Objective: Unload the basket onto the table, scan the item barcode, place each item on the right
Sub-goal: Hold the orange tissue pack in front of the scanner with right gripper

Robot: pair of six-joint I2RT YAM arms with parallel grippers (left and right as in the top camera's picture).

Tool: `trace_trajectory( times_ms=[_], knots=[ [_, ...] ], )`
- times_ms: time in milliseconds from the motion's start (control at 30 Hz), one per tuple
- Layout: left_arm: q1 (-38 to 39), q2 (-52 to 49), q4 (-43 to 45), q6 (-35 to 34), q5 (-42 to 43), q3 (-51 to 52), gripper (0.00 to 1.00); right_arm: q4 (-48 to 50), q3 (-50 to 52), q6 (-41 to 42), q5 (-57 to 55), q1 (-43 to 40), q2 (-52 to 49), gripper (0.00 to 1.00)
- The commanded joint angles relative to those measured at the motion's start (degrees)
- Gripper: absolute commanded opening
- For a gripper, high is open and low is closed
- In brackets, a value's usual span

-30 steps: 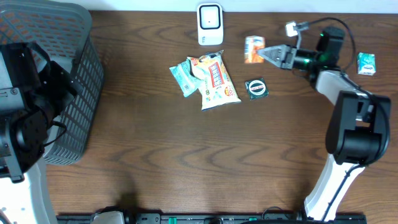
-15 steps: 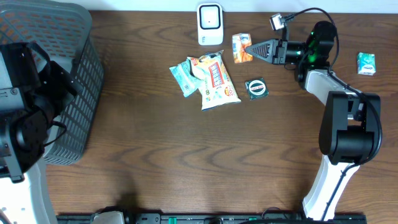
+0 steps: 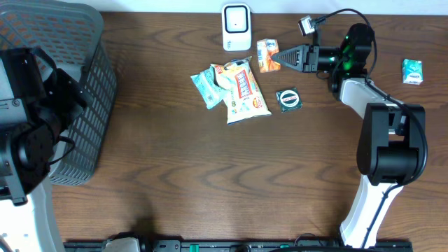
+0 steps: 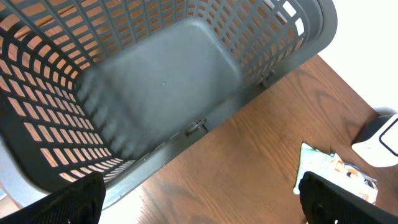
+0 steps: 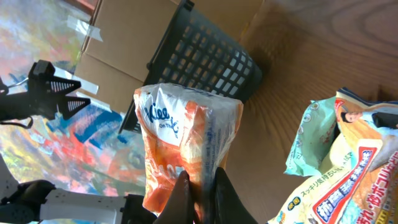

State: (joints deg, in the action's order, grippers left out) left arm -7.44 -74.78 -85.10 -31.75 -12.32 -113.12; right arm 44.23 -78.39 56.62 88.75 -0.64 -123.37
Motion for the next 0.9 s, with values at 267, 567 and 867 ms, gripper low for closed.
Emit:
trace_trajectory(
  times_ms=[267, 567, 867],
  knots=[
    [-0.3, -0.1, -0.1, -0.5, -0.2, -0.4, 0.98, 0.2, -0.4, 0.3, -0.4, 2.0, -0.6, 0.01],
    [-0.3, -0.1, -0.1, -0.5, -0.2, -0.4, 0.98, 0.4, -0.5, -1.0, -7.5, 4.4, -0.6, 0.01],
    [-0.3, -0.1, -0.1, -0.5, -0.2, -0.4, 0.98, 1.6, -2.4, -1.0, -22.2, 8.4, -0.6, 0.02]
  ],
)
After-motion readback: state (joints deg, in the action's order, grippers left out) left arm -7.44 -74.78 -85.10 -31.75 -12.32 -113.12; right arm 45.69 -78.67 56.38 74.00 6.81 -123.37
